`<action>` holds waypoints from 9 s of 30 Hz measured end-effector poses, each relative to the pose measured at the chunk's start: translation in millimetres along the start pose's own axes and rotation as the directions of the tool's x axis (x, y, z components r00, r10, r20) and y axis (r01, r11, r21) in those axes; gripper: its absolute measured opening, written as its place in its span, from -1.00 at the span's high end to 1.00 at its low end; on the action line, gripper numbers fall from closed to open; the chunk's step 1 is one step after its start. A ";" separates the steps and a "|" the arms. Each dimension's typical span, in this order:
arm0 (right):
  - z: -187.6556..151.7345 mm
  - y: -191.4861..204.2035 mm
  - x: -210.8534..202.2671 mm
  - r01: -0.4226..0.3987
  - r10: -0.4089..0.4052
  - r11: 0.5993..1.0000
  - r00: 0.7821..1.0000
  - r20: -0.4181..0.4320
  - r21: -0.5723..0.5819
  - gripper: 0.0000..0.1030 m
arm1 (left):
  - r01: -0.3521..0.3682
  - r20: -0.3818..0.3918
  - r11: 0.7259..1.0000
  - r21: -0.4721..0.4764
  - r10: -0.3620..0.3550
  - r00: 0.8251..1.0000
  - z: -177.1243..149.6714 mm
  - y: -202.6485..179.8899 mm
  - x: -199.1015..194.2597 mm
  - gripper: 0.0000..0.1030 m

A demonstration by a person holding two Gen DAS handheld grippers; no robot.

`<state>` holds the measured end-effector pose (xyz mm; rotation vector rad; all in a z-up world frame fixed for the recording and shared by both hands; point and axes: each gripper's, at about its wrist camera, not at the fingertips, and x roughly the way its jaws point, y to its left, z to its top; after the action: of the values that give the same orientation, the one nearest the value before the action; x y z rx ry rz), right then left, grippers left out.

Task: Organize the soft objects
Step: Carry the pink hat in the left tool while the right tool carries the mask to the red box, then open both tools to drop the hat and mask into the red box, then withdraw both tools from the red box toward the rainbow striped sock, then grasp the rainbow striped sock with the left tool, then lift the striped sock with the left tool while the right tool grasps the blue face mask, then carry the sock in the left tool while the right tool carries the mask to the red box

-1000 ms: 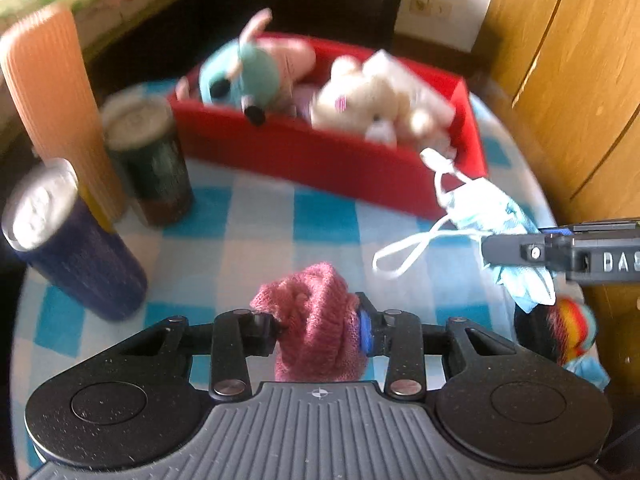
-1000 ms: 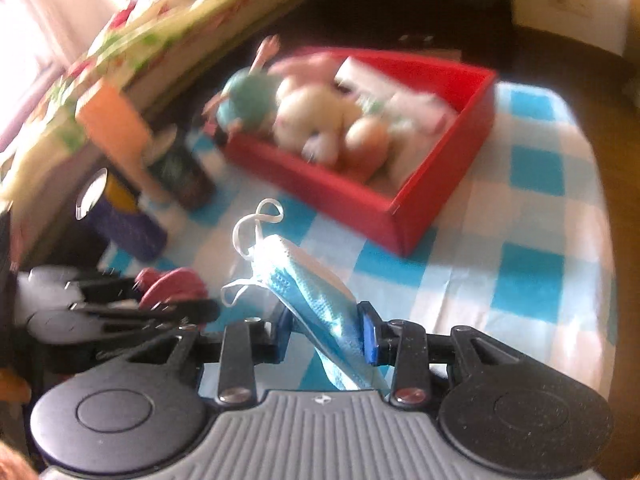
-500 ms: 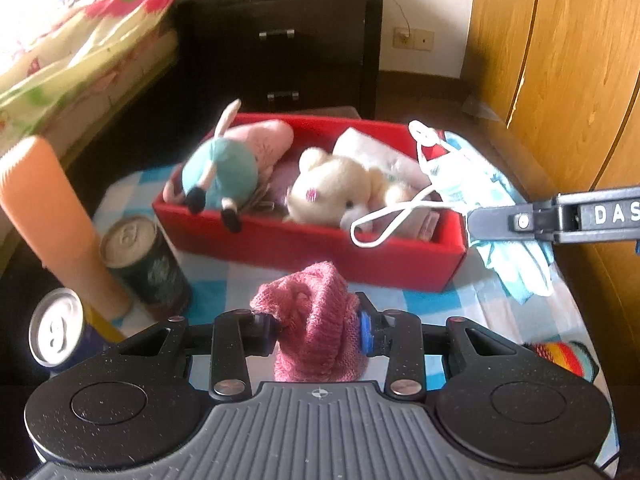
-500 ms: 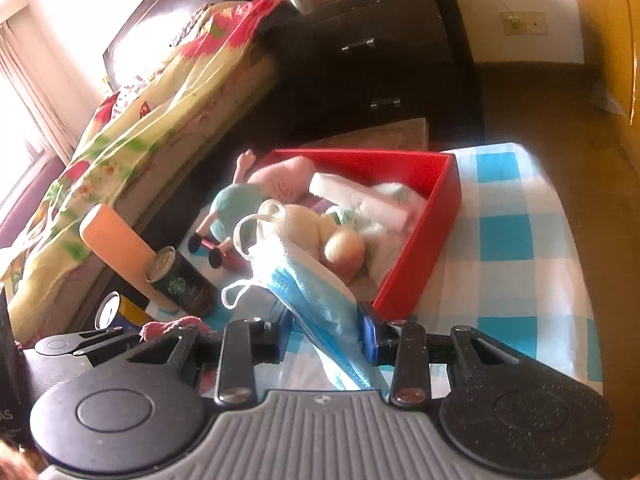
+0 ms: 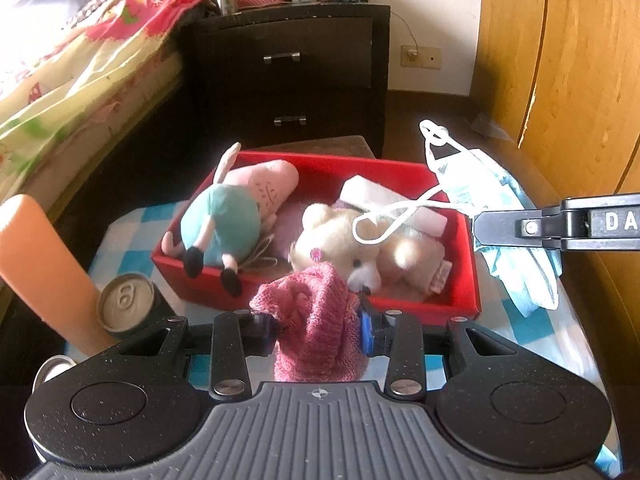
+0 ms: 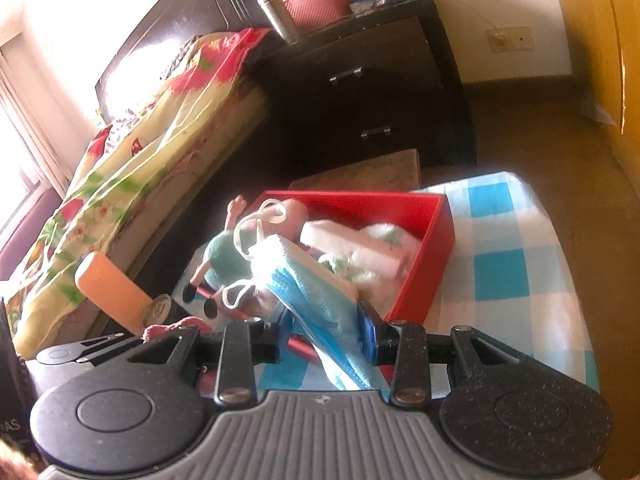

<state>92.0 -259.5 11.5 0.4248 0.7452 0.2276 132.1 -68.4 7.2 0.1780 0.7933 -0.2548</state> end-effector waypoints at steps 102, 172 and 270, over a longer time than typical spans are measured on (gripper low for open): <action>-25.7 -54.4 -29.2 0.108 -0.107 0.989 0.994 -0.016 0.105 0.06 | 0.199 -0.106 0.977 0.079 -0.190 0.976 -15.4 -69.1 18.3 -0.22; -145.1 -56.6 -113.3 0.251 -0.254 0.967 0.954 -0.161 -0.037 0.06 | 0.355 -0.270 0.905 0.237 -0.289 0.918 -74.2 -164.6 6.6 0.76; -159.2 -68.6 -62.4 0.249 -0.339 0.928 0.872 -0.353 -0.275 0.56 | 0.427 -0.342 0.824 0.371 -0.306 0.888 -98.9 -142.9 12.7 0.39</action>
<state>-60.1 -295.9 -85.9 0.0420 1.1590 0.1039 31.8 -181.8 -79.0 0.4950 1.0339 -0.7992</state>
